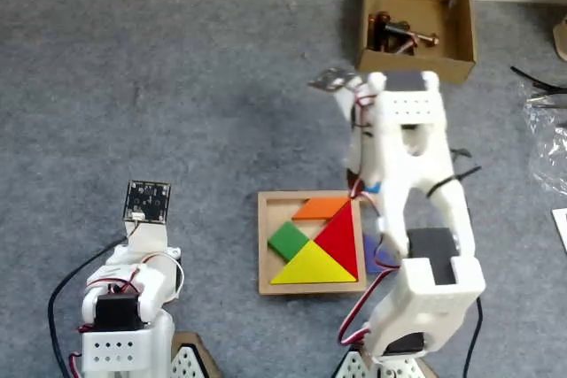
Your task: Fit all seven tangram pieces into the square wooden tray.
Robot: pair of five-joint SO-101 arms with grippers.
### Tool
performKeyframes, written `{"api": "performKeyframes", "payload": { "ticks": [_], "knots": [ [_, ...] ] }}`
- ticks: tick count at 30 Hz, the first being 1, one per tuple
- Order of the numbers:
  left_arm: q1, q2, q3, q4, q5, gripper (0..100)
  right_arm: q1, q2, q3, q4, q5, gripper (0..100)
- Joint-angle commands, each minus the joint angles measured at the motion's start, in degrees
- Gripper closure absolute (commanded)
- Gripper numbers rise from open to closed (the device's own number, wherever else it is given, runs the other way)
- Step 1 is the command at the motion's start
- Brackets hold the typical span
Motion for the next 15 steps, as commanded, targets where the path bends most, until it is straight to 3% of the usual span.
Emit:
{"api": "performKeyframes", "payload": {
  "ticks": [1,9,15],
  "knots": [
    [-0.57,0.13,1.19,0.26,0.26,99,-5.05,-1.01,-3.12,1.01,0.53,98.9],
    [-0.57,0.13,1.19,0.26,0.26,99,-12.62,-6.20,0.84,0.40,0.88,99.0],
    [-0.57,0.13,1.19,0.26,0.26,99,-15.25,-17.19,16.75,-8.92,4.48,99.0]
  ]
}}
